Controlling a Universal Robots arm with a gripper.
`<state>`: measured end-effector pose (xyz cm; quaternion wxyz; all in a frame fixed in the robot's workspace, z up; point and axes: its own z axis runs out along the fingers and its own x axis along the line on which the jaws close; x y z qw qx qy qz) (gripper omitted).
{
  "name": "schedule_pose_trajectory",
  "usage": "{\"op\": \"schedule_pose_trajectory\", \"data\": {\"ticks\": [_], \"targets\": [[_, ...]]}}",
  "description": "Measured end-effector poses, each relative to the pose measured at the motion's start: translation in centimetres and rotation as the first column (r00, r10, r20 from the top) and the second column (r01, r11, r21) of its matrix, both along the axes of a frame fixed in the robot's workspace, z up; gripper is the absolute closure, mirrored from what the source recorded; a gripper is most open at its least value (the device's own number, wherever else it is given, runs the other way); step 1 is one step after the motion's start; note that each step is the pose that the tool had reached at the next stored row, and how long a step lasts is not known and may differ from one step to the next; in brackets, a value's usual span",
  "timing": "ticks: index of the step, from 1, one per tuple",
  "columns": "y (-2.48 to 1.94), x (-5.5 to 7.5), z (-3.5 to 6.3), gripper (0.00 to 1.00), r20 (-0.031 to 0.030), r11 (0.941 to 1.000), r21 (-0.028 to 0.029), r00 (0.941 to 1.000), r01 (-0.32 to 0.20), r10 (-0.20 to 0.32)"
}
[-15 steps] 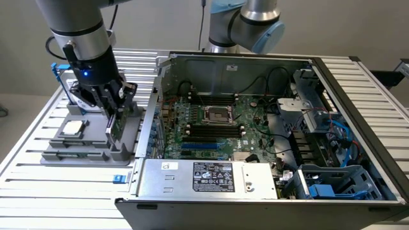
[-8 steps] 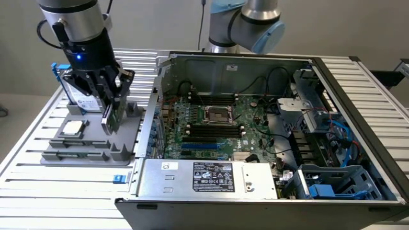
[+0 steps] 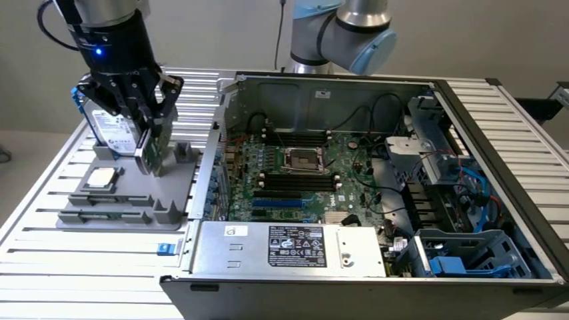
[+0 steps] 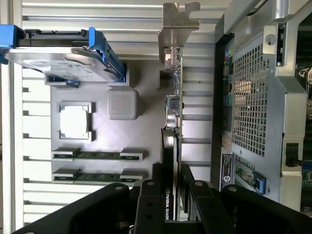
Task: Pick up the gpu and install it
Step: 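Pick up the gpu and move the gpu toward the slot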
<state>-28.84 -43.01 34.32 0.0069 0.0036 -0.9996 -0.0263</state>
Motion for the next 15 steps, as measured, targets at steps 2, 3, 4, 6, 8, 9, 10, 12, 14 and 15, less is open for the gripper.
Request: {"op": "schedule_pose_trajectory", "data": {"ticks": [2, 3, 4, 6, 8, 9, 10, 12, 14, 15], "targets": [[0.01, 0.1, 0.6, 0.74, -0.0005, 1.0, 0.0006, 1.0, 0.0, 0.0], [0.02, 0.1, 0.88, 0.74, -0.0008, 1.0, 0.001, 1.0, 0.0, 0.0], [0.03, 0.1, 1.16, 0.74, -0.0011, 1.0, 0.0014, 1.0, 0.0, 0.0], [0.05, 0.2, 1.71, 0.74, -0.0018, 1.0, 0.0022, 1.0, 0.0, 0.0], [0.09, 0.3, 2.24, 0.74, -0.0023, 1.0, 0.0031, 1.0, 0.0, 0.0], [0.12, 0.4, 2.48, 0.74, -0.0026, 1.0, 0.0034, 1.0, 0.0, 0.0], [0.15, 0.5, 2.71, 0.74, -0.0028, 1.0, 0.0037, 1.0, 0.0, 0.0], [0.23, 0.6, 3.14, 0.74, -0.0029, 1.0, 0.0045, 1.0, 0.0, 0.0], [0.3, 0.8, 3.54, 0.74, -0.0029, 1.0, 0.0058, 1.0, 0.0, 0.0], [0.33, 0.9, 3.73, 0.74, -0.003, 1.0, 0.0066, 1.0, 0.0, 0.0]]}}
